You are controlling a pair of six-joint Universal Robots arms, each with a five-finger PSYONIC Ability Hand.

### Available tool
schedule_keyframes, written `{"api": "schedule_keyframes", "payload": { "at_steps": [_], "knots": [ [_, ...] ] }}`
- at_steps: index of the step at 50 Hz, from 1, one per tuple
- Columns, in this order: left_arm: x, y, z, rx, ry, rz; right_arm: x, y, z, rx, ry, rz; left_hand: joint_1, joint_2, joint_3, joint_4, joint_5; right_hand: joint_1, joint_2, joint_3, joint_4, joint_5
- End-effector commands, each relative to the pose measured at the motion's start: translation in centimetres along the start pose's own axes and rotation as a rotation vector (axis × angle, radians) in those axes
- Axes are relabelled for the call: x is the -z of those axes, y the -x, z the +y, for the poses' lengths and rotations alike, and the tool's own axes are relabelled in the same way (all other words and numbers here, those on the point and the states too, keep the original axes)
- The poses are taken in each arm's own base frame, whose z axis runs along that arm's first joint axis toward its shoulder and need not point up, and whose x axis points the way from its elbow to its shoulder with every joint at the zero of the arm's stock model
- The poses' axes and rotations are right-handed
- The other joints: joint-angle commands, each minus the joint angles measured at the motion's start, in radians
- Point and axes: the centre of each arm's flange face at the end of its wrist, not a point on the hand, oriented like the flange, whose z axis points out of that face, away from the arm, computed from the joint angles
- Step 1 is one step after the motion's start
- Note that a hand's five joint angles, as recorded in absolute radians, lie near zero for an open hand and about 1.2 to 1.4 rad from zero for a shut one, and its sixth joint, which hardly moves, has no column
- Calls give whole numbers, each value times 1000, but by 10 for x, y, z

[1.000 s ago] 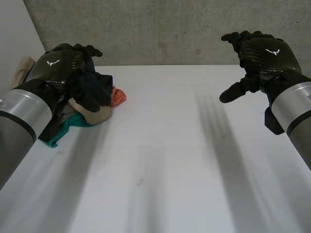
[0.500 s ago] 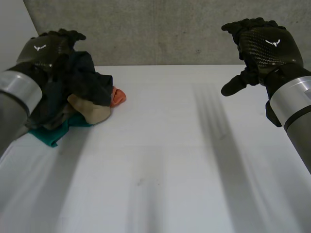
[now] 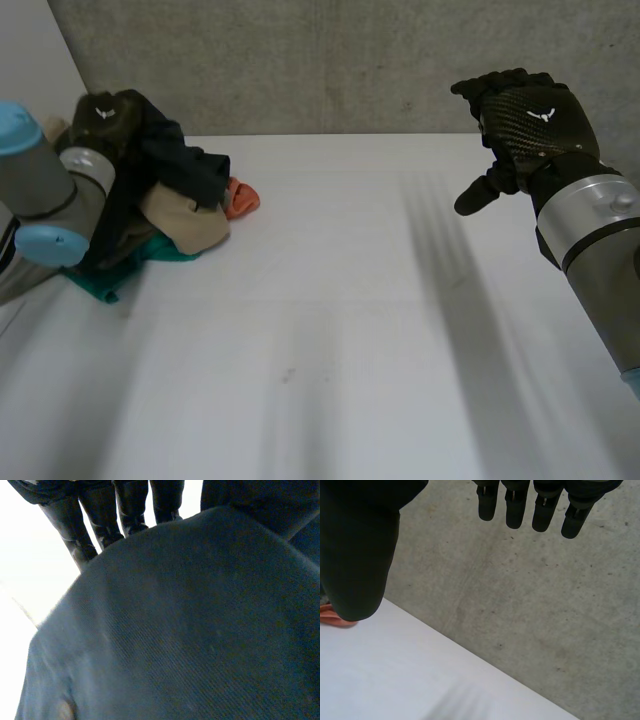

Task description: Fold the laundry.

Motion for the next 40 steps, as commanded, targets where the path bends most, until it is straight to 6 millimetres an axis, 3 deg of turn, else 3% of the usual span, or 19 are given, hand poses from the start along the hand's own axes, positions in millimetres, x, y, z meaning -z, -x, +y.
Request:
{"api": "schedule_keyframes", "payload": {
  "at_steps": [1,2,3,6,7,9,13,14,17,18,21,22,24,25,26,30,40],
  "knots": [
    [32,3,-99,116,-168,-35,-6,-13,-7,31,-28,37,284,220,245,208,274,-50,-32,-32,-33,-48],
    [37,3,-115,132,-207,-26,-6,-15,-9,34,-33,46,284,220,245,208,274,-50,-32,-32,-33,-48],
    [50,-2,-146,167,-291,6,-7,-17,-11,32,-38,51,284,220,245,208,274,-50,-32,-32,-33,-48],
    [72,-11,-189,217,-405,76,-9,-27,-18,36,-59,78,284,220,245,208,274,-50,-32,-32,-33,-48],
    [90,-20,-211,248,-452,134,-10,-30,-19,37,-62,85,284,220,245,208,274,-50,-32,-32,-33,-48],
    [109,-33,-230,282,-484,206,-11,-38,-24,39,-80,103,284,220,245,208,274,-50,-32,-32,-33,-48],
    [151,-69,-244,358,-468,366,-12,-47,-32,41,-104,121,284,220,245,208,274,-50,-32,-32,-33,-48],
    [170,-90,-241,384,-438,439,-12,-49,-32,41,-107,124,284,220,245,208,274,-50,-32,-32,-33,-48],
    [192,-120,-222,400,-358,532,-13,-54,-36,40,-120,133,284,220,245,208,274,-50,-32,-32,-33,-48],
    [206,-140,-203,393,-294,586,-13,-54,-37,39,-121,133,284,220,245,208,274,-50,-32,-32,-33,-48],
    [223,-169,-168,348,-183,654,-14,-54,-35,41,-114,128,284,220,245,208,274,-50,-32,-32,-33,-48],
    [232,-184,-142,288,-117,679,-14,-54,-35,42,-115,125,284,220,245,208,274,-50,-32,-32,-33,-48],
    [237,-195,-117,228,-55,691,-15,-52,-32,41,-103,117,258,194,220,182,249,-50,-32,-32,-33,-48],
    [239,-198,-107,195,-32,690,-15,-51,-29,40,-96,113,121,58,83,45,112,-50,-32,-32,-33,-48],
    [238,-202,-92,135,0,676,-15,-51,-28,40,-92,111,-273,-336,-311,-348,-282,-50,-32,-32,-33,-48],
    [236,-196,-77,39,65,615,-16,-44,-19,43,-51,86,-938,-1001,-976,-1014,-947,-50,-32,-32,-33,-48],
    [246,-142,-103,114,113,469,-16,-36,-3,115,29,35,-938,-1001,-976,-1014,-947,-50,-32,-32,-33,-48]
  ]
}}
